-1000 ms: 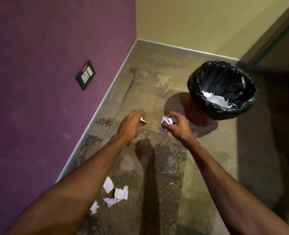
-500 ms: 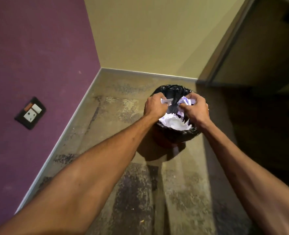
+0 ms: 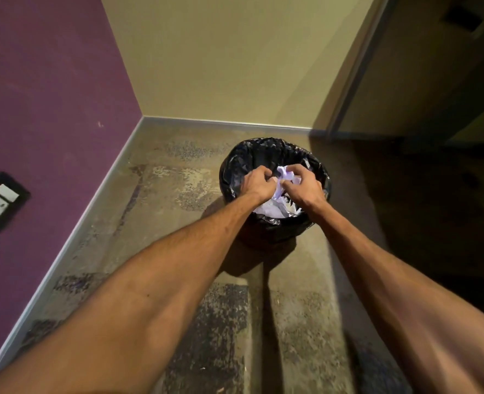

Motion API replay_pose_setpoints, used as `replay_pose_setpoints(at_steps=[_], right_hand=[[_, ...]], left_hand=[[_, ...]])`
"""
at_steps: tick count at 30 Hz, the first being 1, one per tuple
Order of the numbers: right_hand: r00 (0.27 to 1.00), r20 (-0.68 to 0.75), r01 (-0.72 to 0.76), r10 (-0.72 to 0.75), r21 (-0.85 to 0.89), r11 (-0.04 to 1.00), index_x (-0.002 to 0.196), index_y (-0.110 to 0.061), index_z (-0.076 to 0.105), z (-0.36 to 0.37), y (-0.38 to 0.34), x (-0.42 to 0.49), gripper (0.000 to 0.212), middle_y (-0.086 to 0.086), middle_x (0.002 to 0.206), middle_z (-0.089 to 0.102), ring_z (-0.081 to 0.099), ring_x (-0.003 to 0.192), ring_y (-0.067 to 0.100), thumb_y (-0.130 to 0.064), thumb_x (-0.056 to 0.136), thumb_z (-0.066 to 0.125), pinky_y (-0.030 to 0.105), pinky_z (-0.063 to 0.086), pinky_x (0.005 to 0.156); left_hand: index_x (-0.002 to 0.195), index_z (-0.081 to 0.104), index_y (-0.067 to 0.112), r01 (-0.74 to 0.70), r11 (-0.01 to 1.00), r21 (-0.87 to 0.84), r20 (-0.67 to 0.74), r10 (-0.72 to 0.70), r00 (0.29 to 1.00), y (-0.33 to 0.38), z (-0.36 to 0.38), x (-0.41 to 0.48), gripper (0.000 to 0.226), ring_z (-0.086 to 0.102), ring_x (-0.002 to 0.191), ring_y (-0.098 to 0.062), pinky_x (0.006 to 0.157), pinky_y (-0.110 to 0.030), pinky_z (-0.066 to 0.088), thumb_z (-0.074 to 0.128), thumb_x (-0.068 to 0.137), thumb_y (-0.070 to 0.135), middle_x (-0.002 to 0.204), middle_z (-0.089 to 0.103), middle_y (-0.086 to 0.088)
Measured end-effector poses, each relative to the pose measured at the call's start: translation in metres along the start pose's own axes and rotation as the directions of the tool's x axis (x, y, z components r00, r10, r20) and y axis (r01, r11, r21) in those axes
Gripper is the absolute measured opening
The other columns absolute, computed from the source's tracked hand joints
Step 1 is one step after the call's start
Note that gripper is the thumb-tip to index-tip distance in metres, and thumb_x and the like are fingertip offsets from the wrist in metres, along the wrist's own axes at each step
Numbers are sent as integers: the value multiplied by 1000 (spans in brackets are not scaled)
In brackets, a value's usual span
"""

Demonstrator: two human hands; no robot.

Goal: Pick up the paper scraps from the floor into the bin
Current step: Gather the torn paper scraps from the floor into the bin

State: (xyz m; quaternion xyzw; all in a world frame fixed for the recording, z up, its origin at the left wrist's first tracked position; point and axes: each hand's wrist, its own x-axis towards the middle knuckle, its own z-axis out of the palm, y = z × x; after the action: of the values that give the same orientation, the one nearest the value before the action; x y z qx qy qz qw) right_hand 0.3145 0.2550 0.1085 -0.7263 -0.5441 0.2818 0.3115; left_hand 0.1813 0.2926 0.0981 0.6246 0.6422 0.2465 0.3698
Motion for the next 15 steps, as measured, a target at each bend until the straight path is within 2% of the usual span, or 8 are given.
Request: replay_pose_setpoints(at_steps=[3, 5, 7, 9, 12, 15], right_hand=[[1000, 15, 11, -11, -54, 998, 123, -21, 76, 0, 4, 0, 27, 4, 127, 76, 69, 119, 27, -30, 100, 66, 47, 56, 105], [1000, 8, 23, -22, -78, 997, 111, -19, 80, 0, 1, -3, 21, 4, 117, 79, 73, 107, 26, -25, 99, 65, 49, 60, 99], [999, -28, 43, -45, -94, 995, 105, -16, 81, 1, -3, -8, 20, 6, 114, 80, 73, 104, 25, -19, 98, 63, 42, 60, 96], [994, -76, 74, -83, -114, 991, 105, -13, 82, 5, -9, -17, 21, 7, 114, 80, 73, 106, 24, -14, 98, 62, 34, 56, 94], [979, -111, 156, -171, -132, 979, 101, -17, 81, 16, -16, -34, 22, 3, 109, 80, 74, 104, 20, -13, 94, 61, 32, 57, 92], [952, -155, 245, -265, -140, 959, 105, -17, 80, 36, -21, -55, 24, 2, 115, 75, 70, 105, 20, -15, 91, 60, 37, 58, 93]], left_hand=[[136, 65, 20, -56, 998, 23, 30, 56, 998, -4, 1, 0, 31, 60, 128, -26, 92, -31, 45, 54, 108, 26, 140, 65, -5], [139, 63, 19, -92, 995, 43, 24, 91, 996, -8, 0, -2, 33, 59, 131, -28, 99, -35, 47, 50, 109, 25, 142, 63, -7], [141, 61, 16, -146, 985, 88, 16, 145, 989, -14, -3, -6, 35, 55, 136, -30, 108, -41, 46, 49, 110, 23, 145, 60, -10], [147, 56, 12, -227, 959, 172, 11, 228, 974, -22, -12, -14, 39, 41, 149, -30, 120, -43, 35, 48, 110, 21, 152, 54, -12], [155, 46, 8, -333, 883, 331, -21, 360, 933, -38, -32, -27, 47, 16, 162, -25, 131, -42, 13, 45, 110, 22, 165, 41, -9], [161, 38, 12, -361, 828, 430, -36, 415, 909, -61, -55, -43, 53, 12, 163, -25, 133, -44, 9, 43, 110, 25, 170, 33, -9]])
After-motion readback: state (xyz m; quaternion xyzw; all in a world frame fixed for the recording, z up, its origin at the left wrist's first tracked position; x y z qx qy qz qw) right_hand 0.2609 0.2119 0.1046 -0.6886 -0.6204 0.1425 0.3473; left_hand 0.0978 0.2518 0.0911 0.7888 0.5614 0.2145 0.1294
